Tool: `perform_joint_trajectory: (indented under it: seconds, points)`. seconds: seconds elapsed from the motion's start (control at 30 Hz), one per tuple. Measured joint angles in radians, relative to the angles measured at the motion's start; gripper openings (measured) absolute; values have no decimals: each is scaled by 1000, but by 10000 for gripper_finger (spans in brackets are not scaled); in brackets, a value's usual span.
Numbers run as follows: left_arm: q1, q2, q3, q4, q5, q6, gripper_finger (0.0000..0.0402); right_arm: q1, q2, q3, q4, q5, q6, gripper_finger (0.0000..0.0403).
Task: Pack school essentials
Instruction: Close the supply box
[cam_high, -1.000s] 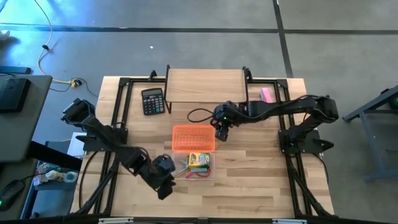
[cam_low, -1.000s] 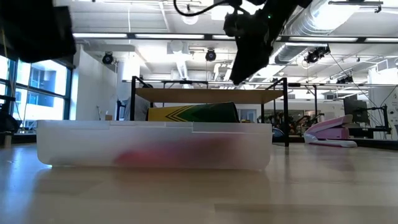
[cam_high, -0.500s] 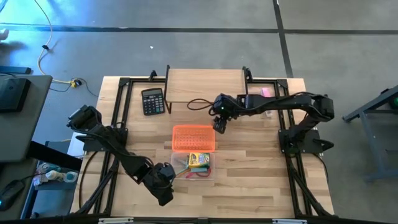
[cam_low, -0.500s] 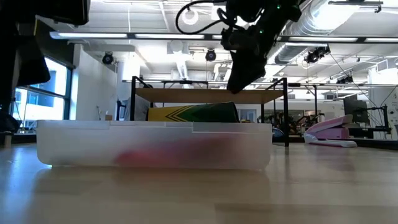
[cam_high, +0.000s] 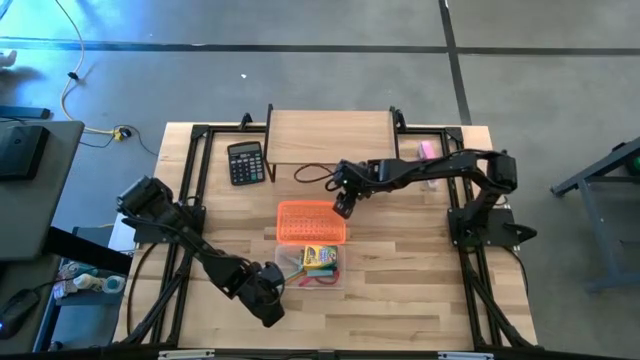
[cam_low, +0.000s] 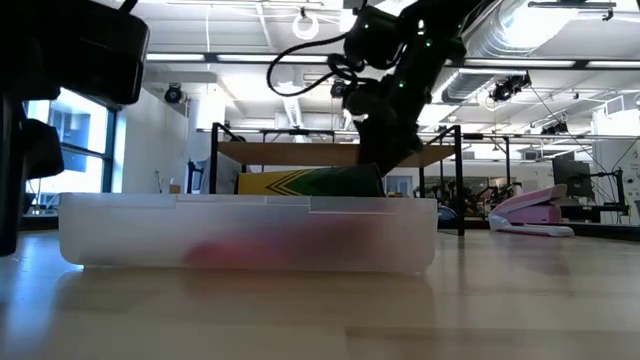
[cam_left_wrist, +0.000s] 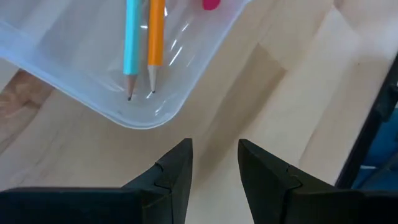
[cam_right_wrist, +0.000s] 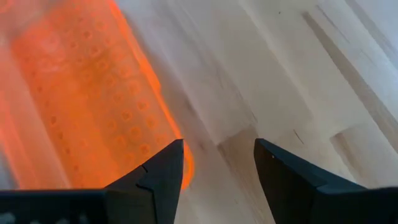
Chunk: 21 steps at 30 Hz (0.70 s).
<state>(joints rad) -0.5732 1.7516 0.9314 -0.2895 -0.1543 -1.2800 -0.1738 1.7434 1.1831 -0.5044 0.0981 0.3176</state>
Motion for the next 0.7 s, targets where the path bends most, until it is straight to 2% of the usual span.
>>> perform_joint_trajectory:
  seconds: [0.43,0.7]
  points:
    - [35,6,0,2,-6,0,117,6,46,-2,61,46,90,188]
    - [37,5,0,2,-8,0,117,14,47,-2,60,32,138,188]
